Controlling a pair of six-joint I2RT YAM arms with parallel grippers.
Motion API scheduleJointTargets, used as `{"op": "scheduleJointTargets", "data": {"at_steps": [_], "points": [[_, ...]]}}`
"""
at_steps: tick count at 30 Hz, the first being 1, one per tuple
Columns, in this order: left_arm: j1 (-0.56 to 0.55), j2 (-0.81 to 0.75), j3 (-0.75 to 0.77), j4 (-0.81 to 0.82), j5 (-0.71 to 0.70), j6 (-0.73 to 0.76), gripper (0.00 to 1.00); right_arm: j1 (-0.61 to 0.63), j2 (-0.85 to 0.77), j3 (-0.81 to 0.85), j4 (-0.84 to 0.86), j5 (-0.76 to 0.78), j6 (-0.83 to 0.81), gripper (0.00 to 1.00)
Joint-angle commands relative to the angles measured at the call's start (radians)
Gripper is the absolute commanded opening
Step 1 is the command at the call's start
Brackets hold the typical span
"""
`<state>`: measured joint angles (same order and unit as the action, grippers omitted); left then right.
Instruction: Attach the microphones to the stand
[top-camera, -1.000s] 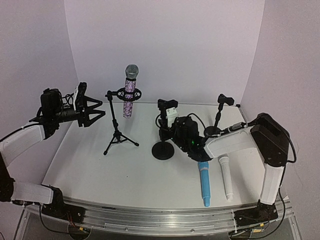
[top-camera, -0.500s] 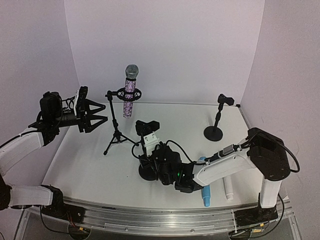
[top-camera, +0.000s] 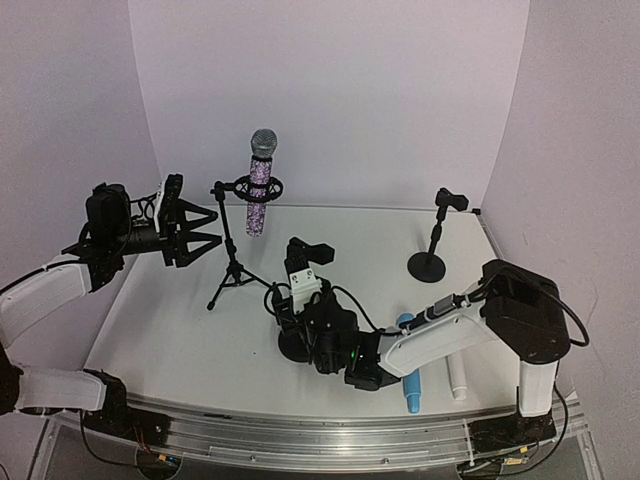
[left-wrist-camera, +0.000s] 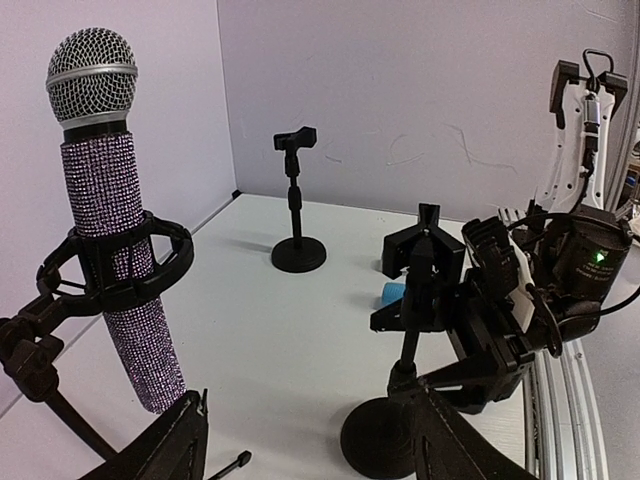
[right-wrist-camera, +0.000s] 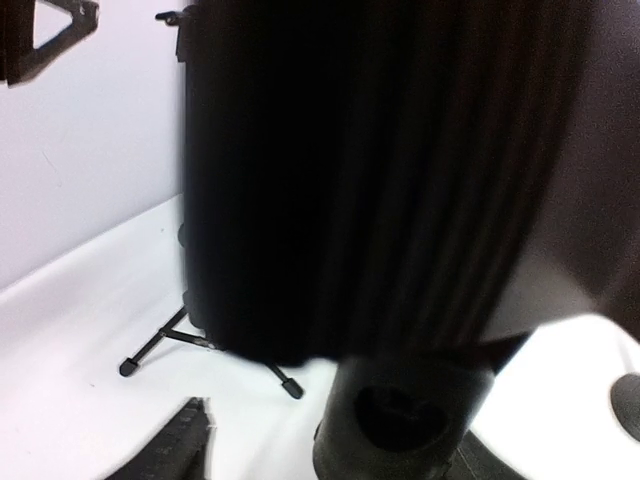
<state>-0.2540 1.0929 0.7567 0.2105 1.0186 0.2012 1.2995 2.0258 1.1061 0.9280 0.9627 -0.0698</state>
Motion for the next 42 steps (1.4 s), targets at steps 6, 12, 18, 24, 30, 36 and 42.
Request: {"op": "scheduleJointTargets", "data": {"at_steps": [6, 12, 18, 24, 30, 36, 42], "points": [[-0.068, 0.003, 0.054, 0.005, 0.001, 0.000, 0.74, 0.009, -0.212, -0.092, -0.306, -0.209, 0.183, 0.94], [-0.100, -0.011, 0.066, -0.043, 0.018, 0.038, 0.78, 0.012, -0.419, -0.172, -0.749, -0.414, 0.308, 0.96], [-0.166, 0.017, 0.135, -0.139, 0.050, 0.106, 0.79, 0.017, -0.582, -0.209, -1.119, -0.533, 0.493, 0.95], [-0.313, 0.058, 0.194, -0.153, -0.108, 0.067, 0.83, -0.064, -0.659, -0.070, -1.729, -0.467, 0.973, 0.94], [-0.343, 0.092, 0.179, -0.080, -0.113, -0.022, 0.84, -0.228, -0.668, -0.065, -1.964, -0.571, 1.232, 0.84], [-0.358, 0.111, 0.184, -0.045, -0.118, -0.024, 0.85, -0.445, -0.529, -0.037, -1.910, -0.732, 1.089, 0.87], [-0.357, 0.103, 0.169, -0.033, -0.121, -0.021, 0.85, -0.539, -0.372, 0.037, -1.870, -0.873, 0.901, 0.74]]}}
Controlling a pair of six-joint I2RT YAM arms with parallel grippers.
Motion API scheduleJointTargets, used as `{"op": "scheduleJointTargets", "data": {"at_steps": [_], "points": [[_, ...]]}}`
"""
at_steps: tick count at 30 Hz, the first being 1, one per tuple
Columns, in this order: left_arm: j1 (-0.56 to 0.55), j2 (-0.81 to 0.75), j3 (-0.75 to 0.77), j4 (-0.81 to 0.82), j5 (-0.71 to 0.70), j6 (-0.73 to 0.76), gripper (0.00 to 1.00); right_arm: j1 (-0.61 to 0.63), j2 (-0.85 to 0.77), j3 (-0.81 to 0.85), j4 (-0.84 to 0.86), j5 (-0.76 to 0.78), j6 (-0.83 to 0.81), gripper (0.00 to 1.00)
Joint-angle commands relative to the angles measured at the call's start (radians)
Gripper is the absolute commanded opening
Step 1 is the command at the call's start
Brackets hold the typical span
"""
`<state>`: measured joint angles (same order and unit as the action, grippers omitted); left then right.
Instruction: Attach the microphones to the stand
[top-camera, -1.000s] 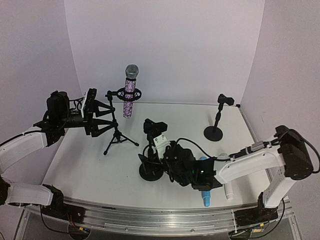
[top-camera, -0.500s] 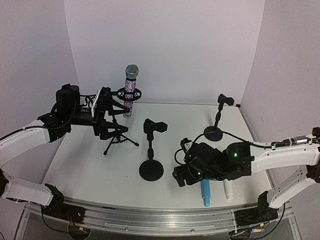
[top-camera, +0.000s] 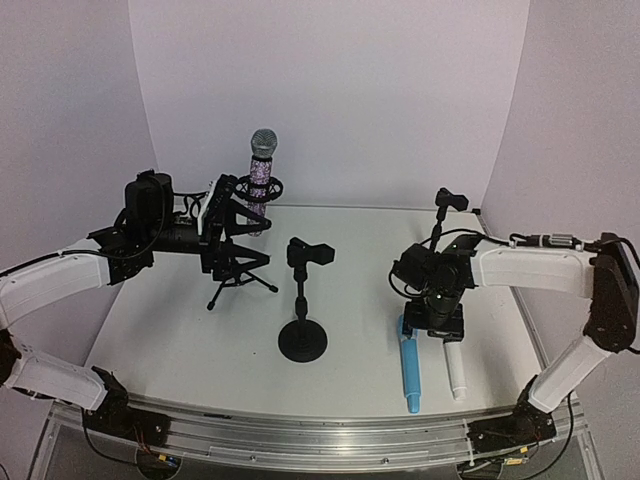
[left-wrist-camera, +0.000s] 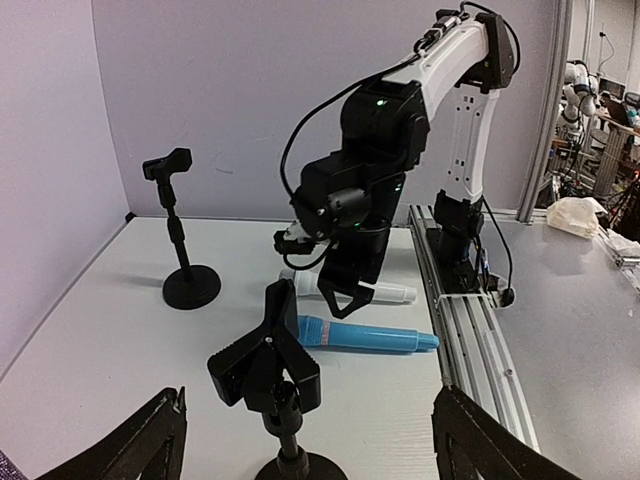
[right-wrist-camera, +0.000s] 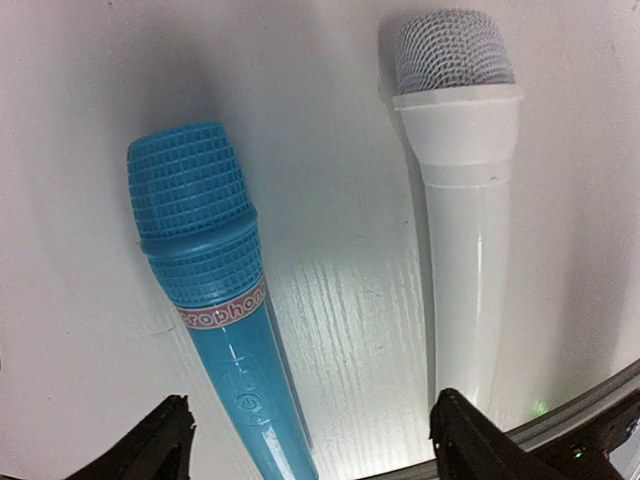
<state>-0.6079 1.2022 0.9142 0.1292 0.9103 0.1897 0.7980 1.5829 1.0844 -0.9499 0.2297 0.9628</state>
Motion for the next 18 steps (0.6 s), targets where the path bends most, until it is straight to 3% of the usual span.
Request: {"op": "scheduleJointTargets", "data": {"at_steps": [1, 6, 12, 18], "points": [[-0.003, -0.009, 0.006, 0.052, -0.014, -0.011, 0.85, -0.050, 0.090, 0.058, 0.017, -0.159, -0.149, 0.74], [-0.003, -0.023, -0.003, 0.056, -0.021, -0.011, 0.85, -0.055, 0.173, 0.091, 0.061, -0.208, -0.193, 0.73], [-0.003, -0.032, -0.002, 0.045, -0.029, 0.002, 0.85, -0.055, 0.255, 0.096, 0.075, -0.222, -0.214, 0.58], [-0.003, -0.029, -0.004, 0.041, -0.033, 0.009, 0.84, -0.055, 0.269, 0.056, 0.095, -0.222, -0.202, 0.49]]}}
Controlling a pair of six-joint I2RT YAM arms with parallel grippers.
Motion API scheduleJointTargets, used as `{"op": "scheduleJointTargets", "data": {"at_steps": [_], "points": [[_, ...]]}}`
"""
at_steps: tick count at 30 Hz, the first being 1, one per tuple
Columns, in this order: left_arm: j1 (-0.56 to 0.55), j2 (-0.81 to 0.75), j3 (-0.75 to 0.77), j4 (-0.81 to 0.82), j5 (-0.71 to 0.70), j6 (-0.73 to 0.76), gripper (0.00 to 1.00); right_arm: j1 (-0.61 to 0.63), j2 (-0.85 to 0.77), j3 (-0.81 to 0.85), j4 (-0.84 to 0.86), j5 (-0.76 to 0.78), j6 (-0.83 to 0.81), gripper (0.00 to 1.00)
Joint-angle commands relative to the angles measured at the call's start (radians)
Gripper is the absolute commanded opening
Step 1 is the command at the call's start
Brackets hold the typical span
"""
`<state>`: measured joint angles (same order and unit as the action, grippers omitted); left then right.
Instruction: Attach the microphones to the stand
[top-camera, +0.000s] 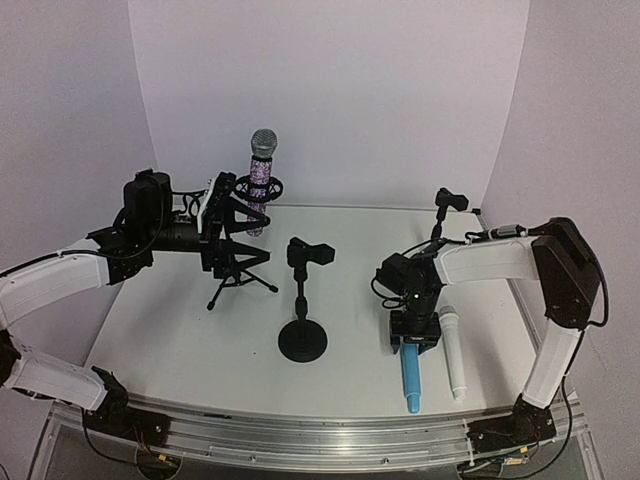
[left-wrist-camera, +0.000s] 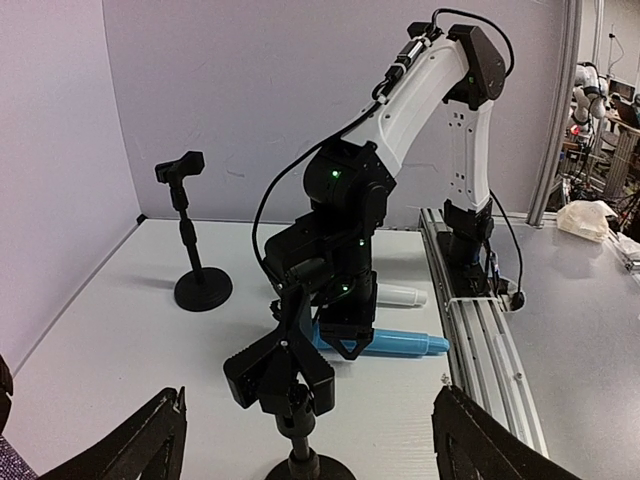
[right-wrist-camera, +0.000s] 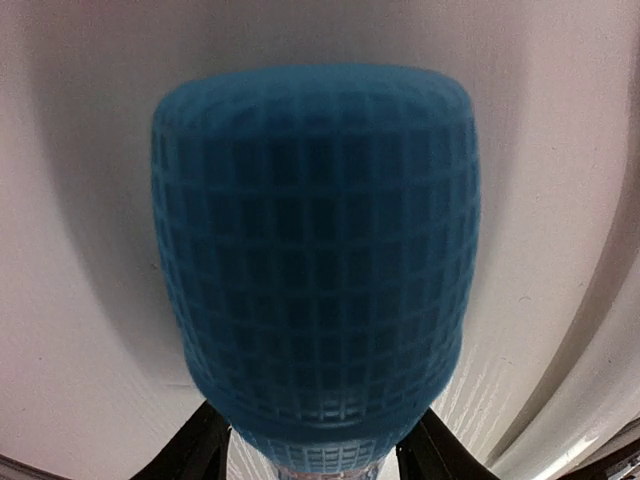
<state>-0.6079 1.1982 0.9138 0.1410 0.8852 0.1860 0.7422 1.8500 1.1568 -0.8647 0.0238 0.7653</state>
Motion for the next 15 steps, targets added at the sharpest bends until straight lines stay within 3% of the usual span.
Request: {"op": "scheduleJointTargets", "data": {"at_steps": [1, 6, 15], "points": [[-0.003, -0.023, -0.003, 0.029, -0.006, 0.013, 0.84, 0.001, 0.002, -0.022, 0.013, -0.016, -0.004, 0.47], [-0.003, -0.011, 0.006, 0.025, -0.012, 0.000, 0.84, 0.001, 0.006, -0.028, 0.027, -0.016, -0.011, 0.29], [-0.003, -0.011, 0.009, 0.020, -0.015, 0.007, 0.84, 0.002, -0.018, -0.068, 0.028, -0.050, 0.013, 0.35]]}}
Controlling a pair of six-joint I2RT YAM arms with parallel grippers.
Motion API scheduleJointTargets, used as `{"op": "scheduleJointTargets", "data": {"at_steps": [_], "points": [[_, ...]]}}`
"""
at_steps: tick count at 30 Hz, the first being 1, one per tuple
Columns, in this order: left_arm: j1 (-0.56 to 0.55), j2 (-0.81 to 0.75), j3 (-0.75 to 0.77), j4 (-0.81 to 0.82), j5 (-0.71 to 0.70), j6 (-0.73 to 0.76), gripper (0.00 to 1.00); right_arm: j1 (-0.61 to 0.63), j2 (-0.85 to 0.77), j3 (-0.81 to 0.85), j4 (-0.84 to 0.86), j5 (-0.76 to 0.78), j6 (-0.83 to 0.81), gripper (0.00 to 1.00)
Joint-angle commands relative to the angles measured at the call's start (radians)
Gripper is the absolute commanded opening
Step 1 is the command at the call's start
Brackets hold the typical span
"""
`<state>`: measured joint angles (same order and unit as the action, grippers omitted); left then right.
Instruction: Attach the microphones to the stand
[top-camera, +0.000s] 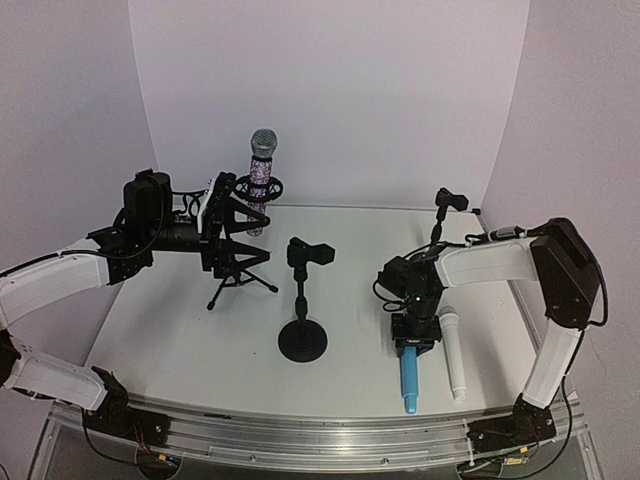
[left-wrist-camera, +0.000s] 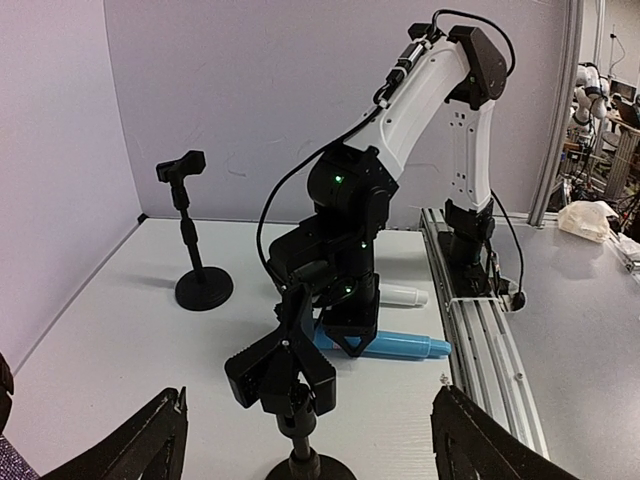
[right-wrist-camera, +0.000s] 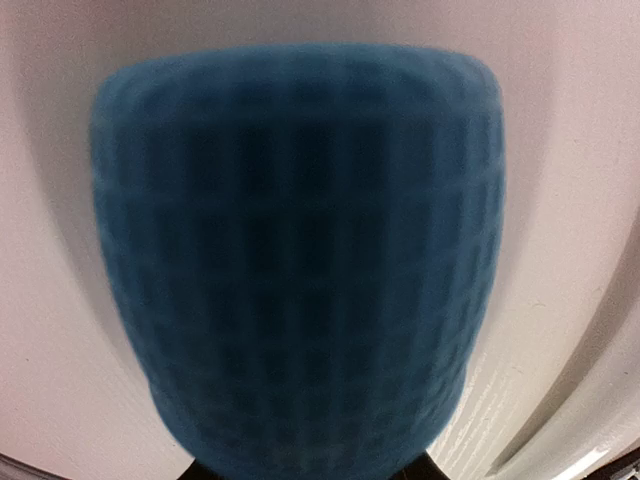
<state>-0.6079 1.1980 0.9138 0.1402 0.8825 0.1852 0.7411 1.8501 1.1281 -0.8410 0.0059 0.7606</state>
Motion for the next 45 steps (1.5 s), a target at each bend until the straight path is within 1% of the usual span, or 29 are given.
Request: {"op": "scheduleJointTargets", "data": {"at_steps": [1, 3, 5, 6, 7, 8, 12, 15, 18, 21, 26, 30, 32, 34, 37, 45], "points": [[-0.003, -0.011, 0.009, 0.022, -0.012, 0.008, 0.84, 0.004, -0.025, -0.048, 0.006, -0.029, 0.021, 0.34], [-0.003, -0.008, 0.010, 0.022, -0.010, 0.008, 0.84, 0.003, -0.037, -0.061, 0.010, -0.023, 0.020, 0.28], [-0.003, -0.004, 0.011, 0.023, -0.007, 0.007, 0.83, 0.003, -0.052, -0.061, 0.014, -0.015, 0.011, 0.17], [-0.004, -0.002, 0.013, 0.022, -0.008, 0.006, 0.83, 0.003, -0.061, -0.059, 0.016, -0.008, 0.005, 0.09], [-0.003, 0.000, 0.015, 0.017, -0.008, 0.004, 0.83, 0.003, -0.077, -0.054, 0.017, 0.014, -0.005, 0.03], [-0.003, 0.002, 0.018, 0.011, -0.009, 0.002, 0.83, 0.003, -0.100, -0.046, 0.017, 0.035, -0.015, 0.00], [-0.013, 0.007, 0.031, -0.029, -0.043, 0.004, 0.83, 0.003, -0.234, 0.005, 0.017, 0.113, -0.091, 0.00], [-0.035, 0.019, 0.051, -0.076, -0.078, 0.052, 0.83, 0.004, -0.350, 0.057, 0.019, 0.160, -0.155, 0.00], [-0.061, 0.042, 0.065, -0.111, -0.117, 0.103, 0.85, 0.003, -0.422, 0.119, 0.023, 0.192, -0.203, 0.00], [-0.071, 0.070, 0.073, -0.110, -0.120, 0.131, 0.86, 0.004, -0.457, 0.165, 0.038, 0.205, -0.232, 0.00], [-0.082, 0.132, 0.120, -0.089, -0.119, 0.157, 0.92, 0.005, -0.469, 0.191, 0.090, 0.186, -0.272, 0.00], [-0.083, 0.169, 0.142, -0.054, -0.124, 0.177, 0.93, 0.005, -0.462, 0.188, 0.122, 0.147, -0.286, 0.00], [-0.083, 0.183, 0.146, -0.044, -0.104, 0.182, 0.92, 0.007, -0.465, 0.178, 0.139, 0.138, -0.289, 0.00], [-0.082, 0.196, 0.151, -0.043, -0.075, 0.196, 0.91, 0.008, -0.471, 0.170, 0.150, 0.134, -0.293, 0.00], [-0.081, 0.217, 0.171, -0.059, -0.028, 0.214, 0.87, 0.008, -0.474, 0.166, 0.159, 0.126, -0.303, 0.00], [-0.075, 0.250, 0.218, -0.078, 0.011, 0.223, 0.74, 0.007, -0.482, 0.153, 0.174, 0.110, -0.316, 0.00]]}}
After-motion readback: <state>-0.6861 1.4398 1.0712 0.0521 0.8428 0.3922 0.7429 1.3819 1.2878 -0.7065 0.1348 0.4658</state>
